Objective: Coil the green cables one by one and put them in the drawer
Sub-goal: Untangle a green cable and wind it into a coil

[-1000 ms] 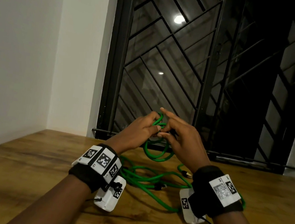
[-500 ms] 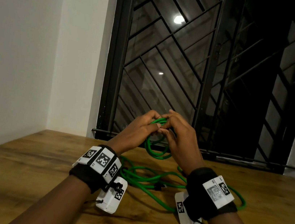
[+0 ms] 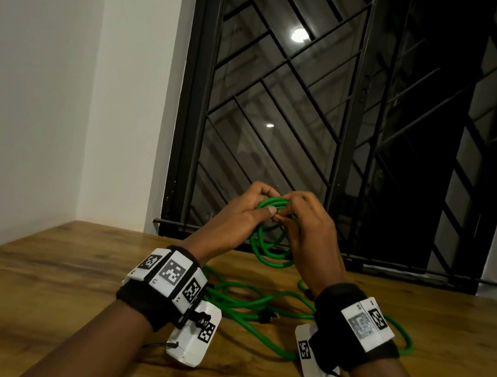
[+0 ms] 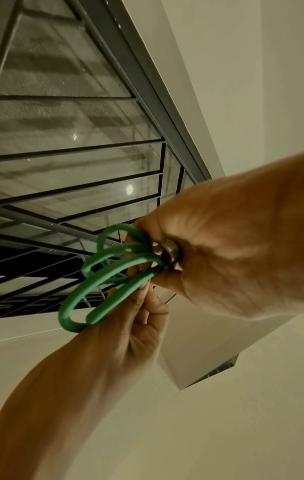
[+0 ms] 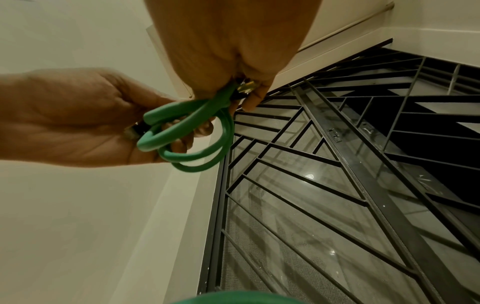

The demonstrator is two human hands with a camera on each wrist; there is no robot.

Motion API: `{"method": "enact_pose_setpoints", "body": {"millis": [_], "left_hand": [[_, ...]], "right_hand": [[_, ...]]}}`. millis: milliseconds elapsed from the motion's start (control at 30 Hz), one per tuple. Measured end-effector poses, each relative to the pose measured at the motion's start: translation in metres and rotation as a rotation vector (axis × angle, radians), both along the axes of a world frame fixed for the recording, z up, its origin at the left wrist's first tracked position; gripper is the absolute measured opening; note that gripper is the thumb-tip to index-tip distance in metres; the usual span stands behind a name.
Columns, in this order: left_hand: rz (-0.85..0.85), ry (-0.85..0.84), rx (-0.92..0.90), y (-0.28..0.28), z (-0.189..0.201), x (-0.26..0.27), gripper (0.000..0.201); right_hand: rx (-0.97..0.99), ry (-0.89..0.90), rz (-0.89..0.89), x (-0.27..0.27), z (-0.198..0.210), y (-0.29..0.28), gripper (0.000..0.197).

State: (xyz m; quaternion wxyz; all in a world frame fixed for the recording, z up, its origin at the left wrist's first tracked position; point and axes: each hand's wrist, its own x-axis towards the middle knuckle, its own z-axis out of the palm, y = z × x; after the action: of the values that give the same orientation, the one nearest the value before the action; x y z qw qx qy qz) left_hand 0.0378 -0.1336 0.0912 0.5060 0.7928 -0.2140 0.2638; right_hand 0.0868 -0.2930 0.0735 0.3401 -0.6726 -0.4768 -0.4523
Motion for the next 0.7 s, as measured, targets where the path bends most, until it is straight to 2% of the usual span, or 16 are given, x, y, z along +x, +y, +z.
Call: {"method": "enact_pose_setpoints", "body": {"millis": [333,467,600,700], "left_hand": [[-0.172,0.064,-0.143,-0.001,0.0035,-0.0035,0.023],[-0.163,0.044,-0.131,-0.0008,0.0037,-0.003,0.024],[-0.15,-0.002,-0.085,-0.0031,0.0032,-0.0046,0.028],[-0.099,-0.085,-0.042,-0.0053,0.0028,-0.0045,0.023]], "right_hand": [[0.043,-0.059,-0.059,-0.0028,0.0001,-0.0004,0.002],[0.049,-0.088,-0.151,-0.0031,0.0007,-0.0003,0.006],[0.04,-0.067,-0.143,-0.0004,-0.0001,-0.0012,0.007],[0.072,-0.066,-0.119,0.0015,0.0005,-0.0032,0.009]]}}
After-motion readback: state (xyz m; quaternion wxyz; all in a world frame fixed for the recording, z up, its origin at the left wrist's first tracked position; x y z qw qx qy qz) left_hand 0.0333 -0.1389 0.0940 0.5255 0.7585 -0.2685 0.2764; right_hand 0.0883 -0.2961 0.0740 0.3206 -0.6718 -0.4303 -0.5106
